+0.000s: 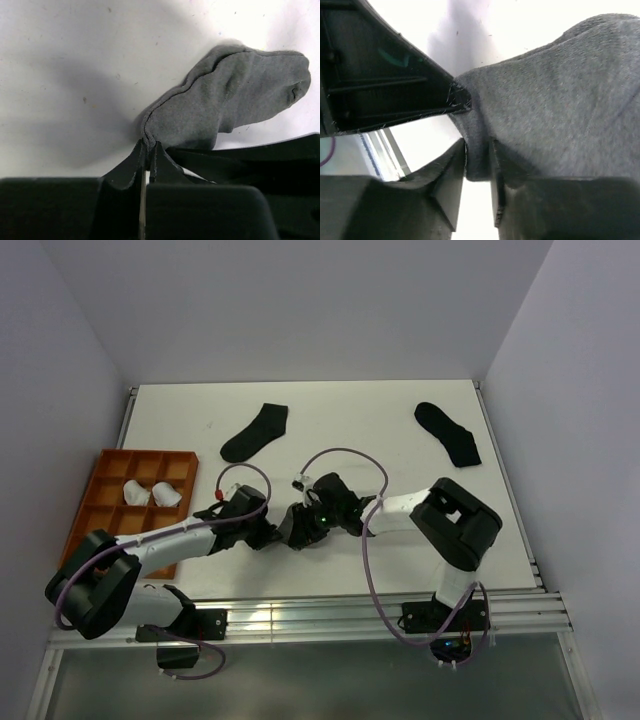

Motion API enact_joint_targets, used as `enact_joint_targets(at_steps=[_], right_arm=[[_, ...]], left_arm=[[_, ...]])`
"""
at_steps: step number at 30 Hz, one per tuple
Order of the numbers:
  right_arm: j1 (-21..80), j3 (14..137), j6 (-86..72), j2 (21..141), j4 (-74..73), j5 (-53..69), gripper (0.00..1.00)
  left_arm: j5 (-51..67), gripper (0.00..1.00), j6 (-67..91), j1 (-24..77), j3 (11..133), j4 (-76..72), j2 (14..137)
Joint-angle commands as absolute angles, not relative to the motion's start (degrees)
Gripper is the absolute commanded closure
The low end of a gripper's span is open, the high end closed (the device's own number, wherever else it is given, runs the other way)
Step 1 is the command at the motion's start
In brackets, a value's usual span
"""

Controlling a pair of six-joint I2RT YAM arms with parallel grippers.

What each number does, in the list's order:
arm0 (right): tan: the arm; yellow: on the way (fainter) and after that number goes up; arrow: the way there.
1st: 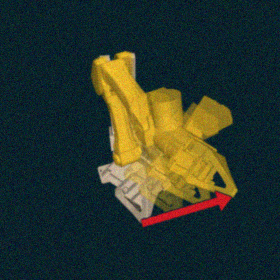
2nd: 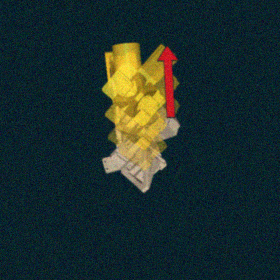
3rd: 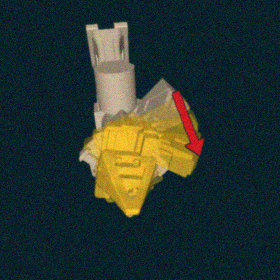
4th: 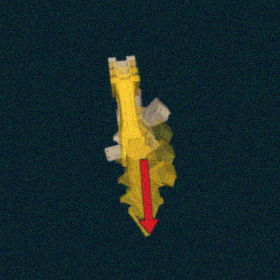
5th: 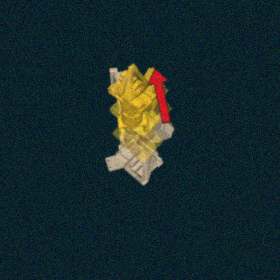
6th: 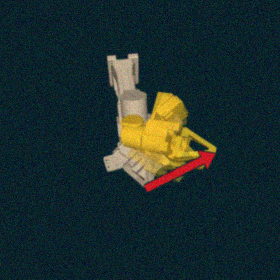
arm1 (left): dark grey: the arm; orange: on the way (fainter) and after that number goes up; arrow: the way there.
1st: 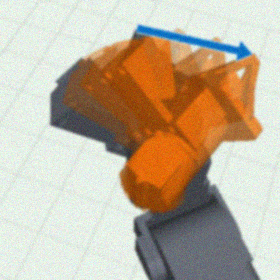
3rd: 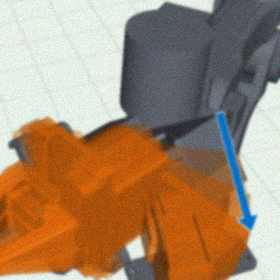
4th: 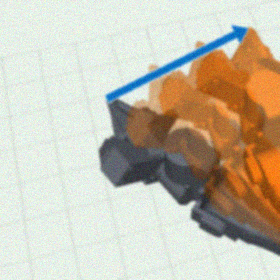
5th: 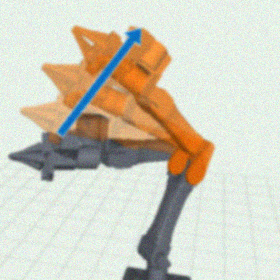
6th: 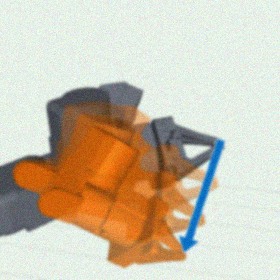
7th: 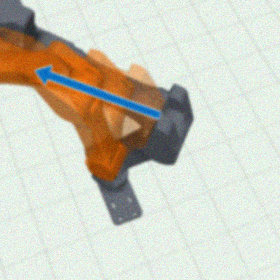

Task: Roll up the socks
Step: Roll the sock at the center of the board.

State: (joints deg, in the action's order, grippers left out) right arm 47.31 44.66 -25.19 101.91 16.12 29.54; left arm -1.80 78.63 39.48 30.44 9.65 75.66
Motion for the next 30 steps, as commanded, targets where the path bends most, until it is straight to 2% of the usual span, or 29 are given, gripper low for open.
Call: enact_joint_targets(at_steps=[1, 2, 6, 8, 20, 26, 30], right_arm=[[50.0, 44.0, -20.9, 96.3, 13.8, 20.9, 0.62], [50.7, 43.9, -20.5, 95.5, 13.8, 19.3, 0.55], [55.1, 43.6, -18.0, 92.0, 11.8, 7.1, 0.48], [57.6, 43.9, -16.4, 91.8, 10.8, 1.3, 0.47], [68.6, 45.7, -11.8, 94.8, 10.9, -16.2, 0.47], [73.6, 48.2, -10.5, 99.8, 9.8, -25.6, 0.48], [75.1, 49.5, -10.0, 102.9, 9.5, -31.2, 0.53]], left_arm=[[-2.9, 1.0, 78.1, 39.7, 34.4, 14.6, 76.3], [-2.8, 1.0, 77.9, 39.7, 34.8, 15.2, 76.6], [-2.8, 1.0, 77.3, 39.7, 37.3, 18.9, 77.6], [-2.5, 1.0, 77.0, 39.6, 38.6, 20.7, 78.4], [-0.5, 1.0, 76.6, 39.0, 43.0, 24.8, 82.8], [1.8, 1.0, 75.7, 35.9, 43.7, 25.0, 83.7], [2.3, 1.0, 75.1, 35.2, 44.4, 25.8, 84.2]])
